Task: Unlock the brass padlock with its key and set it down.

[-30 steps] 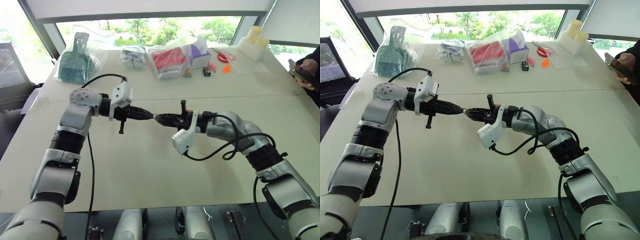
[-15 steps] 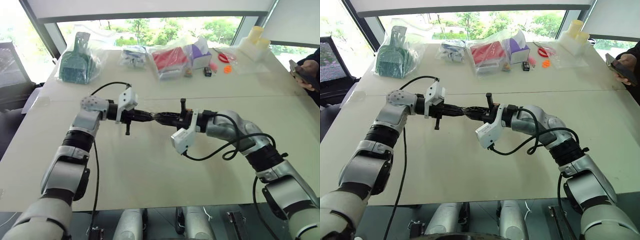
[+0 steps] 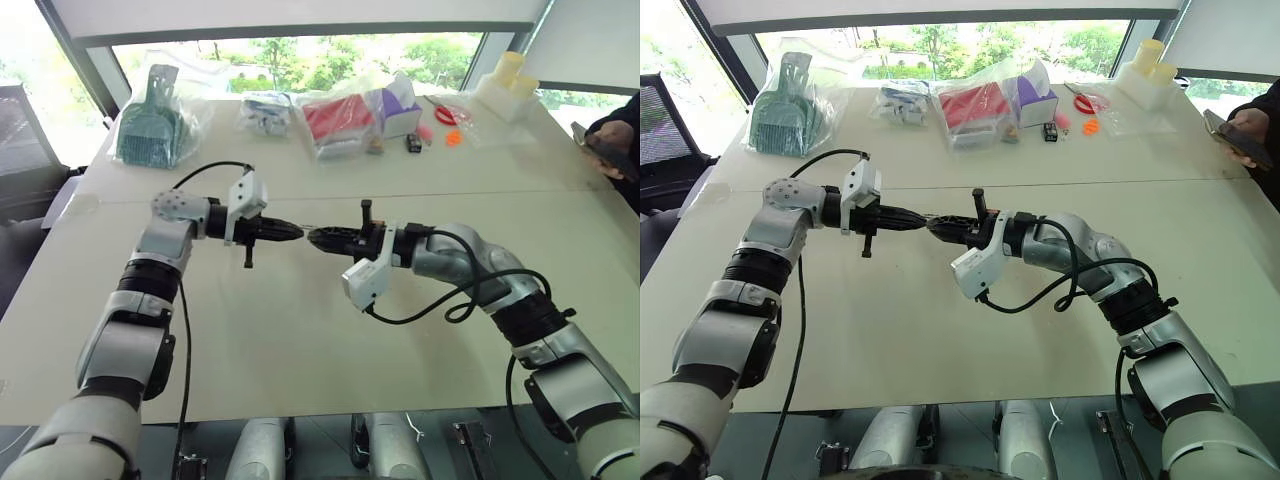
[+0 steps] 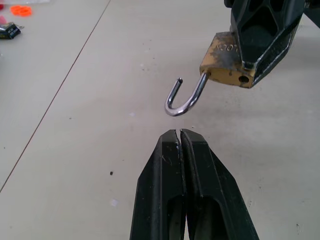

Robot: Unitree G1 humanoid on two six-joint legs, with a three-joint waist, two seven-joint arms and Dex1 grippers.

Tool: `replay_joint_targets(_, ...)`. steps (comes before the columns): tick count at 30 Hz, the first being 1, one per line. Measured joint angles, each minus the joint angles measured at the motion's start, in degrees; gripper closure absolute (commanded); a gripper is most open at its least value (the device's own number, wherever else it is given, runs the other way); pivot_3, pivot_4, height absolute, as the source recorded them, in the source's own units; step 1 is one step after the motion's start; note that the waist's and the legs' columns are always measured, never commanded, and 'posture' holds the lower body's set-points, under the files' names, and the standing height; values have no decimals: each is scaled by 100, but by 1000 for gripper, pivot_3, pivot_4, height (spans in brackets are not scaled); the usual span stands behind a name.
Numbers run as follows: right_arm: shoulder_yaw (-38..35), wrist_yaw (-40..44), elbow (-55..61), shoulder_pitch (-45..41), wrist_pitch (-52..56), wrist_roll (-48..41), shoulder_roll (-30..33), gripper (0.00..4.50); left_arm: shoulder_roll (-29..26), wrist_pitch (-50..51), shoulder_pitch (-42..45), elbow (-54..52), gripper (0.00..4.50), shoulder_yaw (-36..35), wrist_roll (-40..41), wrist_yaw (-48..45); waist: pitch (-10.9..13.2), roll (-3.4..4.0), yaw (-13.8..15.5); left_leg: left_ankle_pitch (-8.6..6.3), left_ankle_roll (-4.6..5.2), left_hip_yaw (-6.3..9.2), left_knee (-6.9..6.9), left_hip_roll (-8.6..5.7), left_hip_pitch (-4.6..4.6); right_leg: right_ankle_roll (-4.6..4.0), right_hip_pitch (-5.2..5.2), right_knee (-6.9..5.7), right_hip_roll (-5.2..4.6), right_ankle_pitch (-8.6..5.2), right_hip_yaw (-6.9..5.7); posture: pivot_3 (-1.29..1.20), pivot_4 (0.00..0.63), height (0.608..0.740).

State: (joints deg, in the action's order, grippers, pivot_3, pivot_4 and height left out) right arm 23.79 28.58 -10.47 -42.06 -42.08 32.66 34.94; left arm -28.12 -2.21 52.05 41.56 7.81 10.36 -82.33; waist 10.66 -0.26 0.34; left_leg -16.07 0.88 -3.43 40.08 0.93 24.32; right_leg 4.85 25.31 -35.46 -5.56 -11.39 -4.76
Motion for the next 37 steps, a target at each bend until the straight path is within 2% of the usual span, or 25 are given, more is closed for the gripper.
replay_joint_targets(5, 13, -195, -506, -3, -86, 208, 4, 4440, -358, -52, -356, -342, 4428, 12, -112, 18, 0, 0, -18, 0, 0, -1, -1, 1, -1, 0, 0, 0, 0, 0, 0, 0, 150, 740)
replay_joint_targets(10, 65, -390, -1169, -9, 29, 403, -129, 4440, -516, 548, -782, -1268, 4428, -134, 51, 259, 0, 0, -4, 0, 0, 0, -1, 1, -1, 0, -1, 0, -1, 0, 1, 0, 150, 740)
replay_joint_targets(14, 275, -528, -1624, -24, -30, 651, -184, 4440, -661, 1117, -1428, -2368, 4428, -348, 272, 700, 1, 1, -56, 0, 0, 4, -4, 2, -2, -1, 0, 0, -1, 0, 2, 0, 150, 740)
replay_joint_targets(17, 368, -403, -1738, -20, -42, 650, -206, 4440, -859, 1166, -1908, -2802, 4428, -397, 189, 981, 1, 2, -109, 0, -1, 9, -6, 3, -5, -1, 0, -2, -1, -1, 3, 0, 150, 740)
replay_joint_targets(19, 423, -269, -1764, -4, -41, 641, -205, 3527, -986, 1103, -2154, -2906, 4500, -398, 60, 1131, 1, 2, -114, 0, -1, 14, -8, 3, -7, -1, 0, -3, -1, -1, 4, 0, 150, 740)
replay_joint_targets(20, 440, -183, -1764, 9, -40, 605, -205, 3210, -1032, 1072, -2268, -2962, 4500, -402, 20, 1207, 1, 2, -114, 0, -1, 15, -8, 3, -9, -1, 0, -4, 0, -1, 4, 0, 150, 740)
replay_joint_targets(23, 397, 113, -1647, 59, 51, 290, -200, 1778, -1055, 1182, -2506, -3287, 4500, -412, 33, 1364, 1, 2, -89, 0, -1, 23, -6, 4, -9, -2, -6, -2, -2, -1, 4, 0, 150, 740)
replay_joint_targets(26, 293, 665, -1167, 193, 351, -196, -82, 107, -1069, 1349, -2566, -3610, 4500, -439, 147, 1444, 0, 2, -75, 0, -1, 27, -5, 5, -15, -1, -15, 0, -3, -1, 3, 0, 150, 740)
replay_joint_targets(31, -30, 2045, -153, 730, 1749, -1426, 281, 38, -1187, 1600, -2702, -3882, 4500, -493, 281, 1516, 0, 3, -79, -2, 2, 27, -8, 5, -40, -2, -39, 7, -3, -1, 2, 0, 150, 740)
replay_joint_targets(37, -617, 3340, 1167, 1280, 4306, -2954, 690, 38, -1275, 1918, -2825, -4265, 4500, -641, 510, 1620, 1, 3, -73, -3, 3, 27, -7, 23, -46, -2, -42, 5, -3, -1, 2, 0, 150, 740)
